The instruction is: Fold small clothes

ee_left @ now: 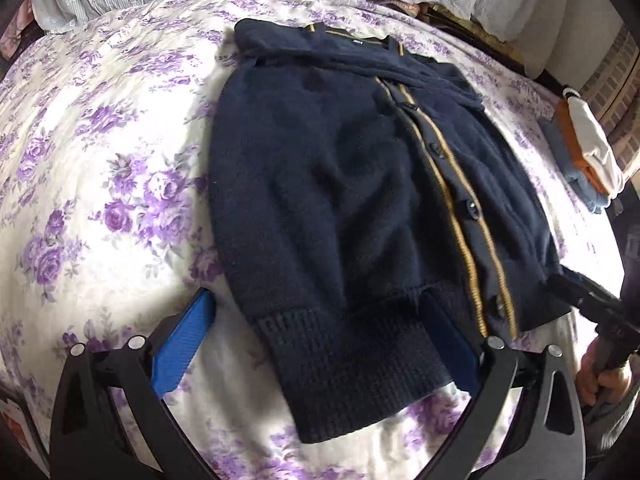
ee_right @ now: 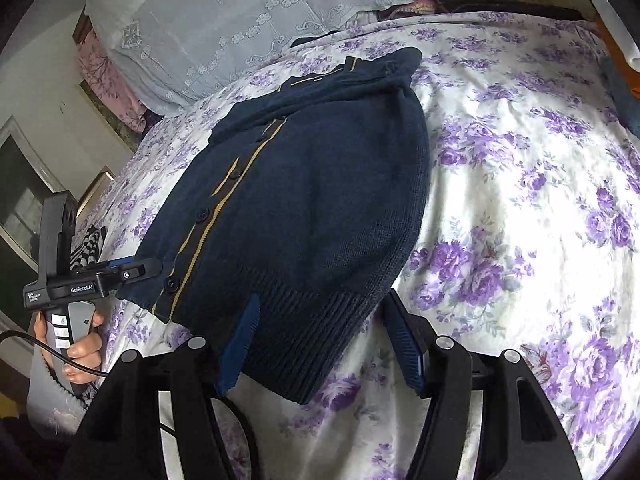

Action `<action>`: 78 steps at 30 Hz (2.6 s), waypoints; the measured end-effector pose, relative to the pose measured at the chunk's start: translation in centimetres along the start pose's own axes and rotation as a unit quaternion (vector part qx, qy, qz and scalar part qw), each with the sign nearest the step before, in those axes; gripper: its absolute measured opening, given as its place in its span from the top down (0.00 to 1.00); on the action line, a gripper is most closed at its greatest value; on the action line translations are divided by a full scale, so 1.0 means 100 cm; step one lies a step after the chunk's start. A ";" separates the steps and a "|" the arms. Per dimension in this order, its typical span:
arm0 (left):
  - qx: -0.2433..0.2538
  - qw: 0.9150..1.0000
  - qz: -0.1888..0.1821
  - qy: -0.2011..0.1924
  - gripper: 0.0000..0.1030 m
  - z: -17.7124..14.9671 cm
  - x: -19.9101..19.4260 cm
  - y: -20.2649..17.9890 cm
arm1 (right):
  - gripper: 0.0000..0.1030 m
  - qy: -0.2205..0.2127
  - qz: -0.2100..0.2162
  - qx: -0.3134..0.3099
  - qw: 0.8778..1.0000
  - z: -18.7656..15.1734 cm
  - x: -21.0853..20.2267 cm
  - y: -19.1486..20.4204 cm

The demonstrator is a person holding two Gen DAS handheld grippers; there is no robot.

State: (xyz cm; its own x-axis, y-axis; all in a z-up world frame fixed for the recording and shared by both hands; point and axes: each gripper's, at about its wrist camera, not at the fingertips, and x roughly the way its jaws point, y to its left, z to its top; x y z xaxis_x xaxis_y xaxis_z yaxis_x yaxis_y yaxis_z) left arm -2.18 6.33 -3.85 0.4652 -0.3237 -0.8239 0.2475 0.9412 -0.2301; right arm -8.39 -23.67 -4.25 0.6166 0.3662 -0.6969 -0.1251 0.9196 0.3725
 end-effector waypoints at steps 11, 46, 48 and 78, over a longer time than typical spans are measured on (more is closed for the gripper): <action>0.005 1.000 0.006 -0.020 0.35 0.012 0.004 0.006 | 0.55 -0.011 0.040 0.028 0.999 0.003 0.003 -0.009; 0.029 0.993 0.028 -0.110 0.94 0.090 -0.017 -0.011 | 0.92 -0.128 0.049 0.010 0.991 0.085 -0.017 0.012; 0.029 0.992 0.035 -0.121 0.94 0.102 -0.018 -0.013 | 0.92 -0.135 0.045 0.014 0.990 0.097 -0.014 0.010; -0.014 0.989 0.085 -0.119 0.94 0.246 0.041 0.004 | 0.91 -0.172 -0.001 0.059 0.983 0.239 0.067 -0.029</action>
State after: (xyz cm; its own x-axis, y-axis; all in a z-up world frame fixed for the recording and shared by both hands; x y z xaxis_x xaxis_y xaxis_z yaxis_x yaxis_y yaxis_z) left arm 20.79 3.00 5.43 0.6852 -0.1702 -0.7082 0.1263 0.9853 -0.1146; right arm 14.68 -27.27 4.60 0.8459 0.2757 -0.4565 -0.0448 0.8897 0.4543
